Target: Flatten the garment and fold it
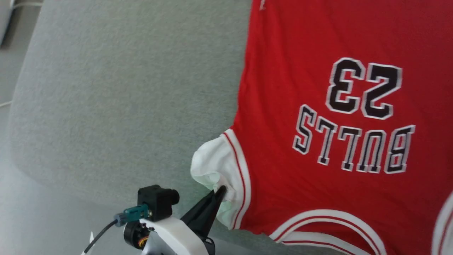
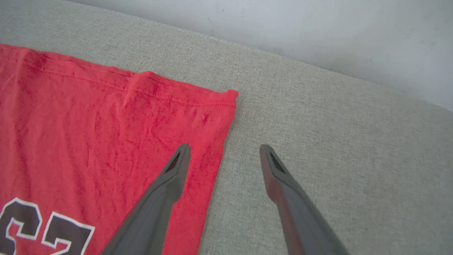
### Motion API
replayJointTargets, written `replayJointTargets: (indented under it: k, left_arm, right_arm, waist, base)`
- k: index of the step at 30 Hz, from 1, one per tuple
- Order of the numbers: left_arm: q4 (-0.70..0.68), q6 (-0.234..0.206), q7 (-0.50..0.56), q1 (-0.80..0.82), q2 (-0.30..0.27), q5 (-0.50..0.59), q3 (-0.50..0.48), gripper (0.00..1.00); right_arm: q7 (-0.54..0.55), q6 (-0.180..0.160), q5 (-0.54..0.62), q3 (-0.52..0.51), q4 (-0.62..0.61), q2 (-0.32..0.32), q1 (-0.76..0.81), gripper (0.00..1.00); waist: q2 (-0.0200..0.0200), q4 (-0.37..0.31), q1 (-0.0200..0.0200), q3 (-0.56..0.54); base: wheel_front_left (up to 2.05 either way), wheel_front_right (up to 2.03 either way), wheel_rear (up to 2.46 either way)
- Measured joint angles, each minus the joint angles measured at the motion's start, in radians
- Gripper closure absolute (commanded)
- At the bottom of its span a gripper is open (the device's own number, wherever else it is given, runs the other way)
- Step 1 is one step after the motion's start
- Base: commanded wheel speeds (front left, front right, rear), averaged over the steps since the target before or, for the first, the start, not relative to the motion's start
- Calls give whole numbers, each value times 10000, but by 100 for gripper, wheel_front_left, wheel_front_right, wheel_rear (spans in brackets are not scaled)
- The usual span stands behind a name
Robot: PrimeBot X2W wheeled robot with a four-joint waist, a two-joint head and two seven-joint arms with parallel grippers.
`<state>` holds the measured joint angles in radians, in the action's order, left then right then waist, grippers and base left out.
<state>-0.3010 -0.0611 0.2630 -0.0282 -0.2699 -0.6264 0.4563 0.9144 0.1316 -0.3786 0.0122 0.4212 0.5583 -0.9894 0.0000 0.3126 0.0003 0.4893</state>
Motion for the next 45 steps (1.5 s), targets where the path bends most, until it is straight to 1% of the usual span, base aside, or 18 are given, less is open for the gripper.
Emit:
replayJointTargets:
  k: [3,8,10,13,15,18,25,30,33,37,41,45]
  left_arm:
    - [132,105,-98,39,123,2,171,100]
    - [387,336,-274,167,311,-2,378,100]
    - [487,355,-347,198,355,-8,416,100]
    - [612,428,-380,225,405,-17,458,100]
    - [702,439,-435,293,405,-46,456,100]
    - [782,477,-453,348,397,-46,453,100]
    - [943,500,-535,468,364,-8,368,100]
    - [1195,362,-474,448,163,-10,265,100]
    - [1204,322,-476,373,96,-77,153,100]
    - [1141,56,-374,146,-23,-163,-35,100]
    - [1097,-213,-282,-189,-276,-198,-307,100]
    - [1060,-470,-259,-545,-514,-353,-635,100]
  right_arm:
    - [-19,0,424,92,656,157,-535,0]
    - [-257,0,899,150,1522,437,-934,0]
    - [-453,0,1122,353,1662,652,-988,0]
    - [-541,0,1126,602,1732,1007,-1200,0]
    - [-570,-2,1003,794,1724,1191,-1263,100]
    - [-665,10,782,1122,1701,1360,-1294,100]
    - [-1340,10,518,1429,2069,1358,-960,100]
    - [-1553,8,180,1795,2138,1381,-118,100]
    - [-1768,10,-247,1918,2046,1394,640,100]
    - [-1937,10,-1112,1933,1503,1327,1988,100]
    - [-1833,10,-1494,2075,499,1453,3554,100]
    - [-1478,10,-1893,1465,-600,1476,5219,100]
  waist:
    - [0,444,0,377]
    - [0,1065,0,954]
    - [0,1265,-2,1149]
    - [0,1510,-5,1389]
    - [0,1620,-5,1517]
    - [0,1688,-5,1597]
    - [0,1553,-2,1233]
    - [0,1258,-2,635]
    - [0,981,-2,170]
    - [0,518,-3,-525]
    - [0,-53,-3,-1195]
    - [0,-661,-3,-1832]
  base:
    - [0,0,0]
    - [0,0,0]
    - [0,0,0]
    - [0,0,0]
    - [0,0,0]
    - [0,0,0]
    - [0,0,0]
    - [0,0,0]
    - [0,0,0]
    - [0,0,0]
    - [0,0,0]
    - [0,0,0]
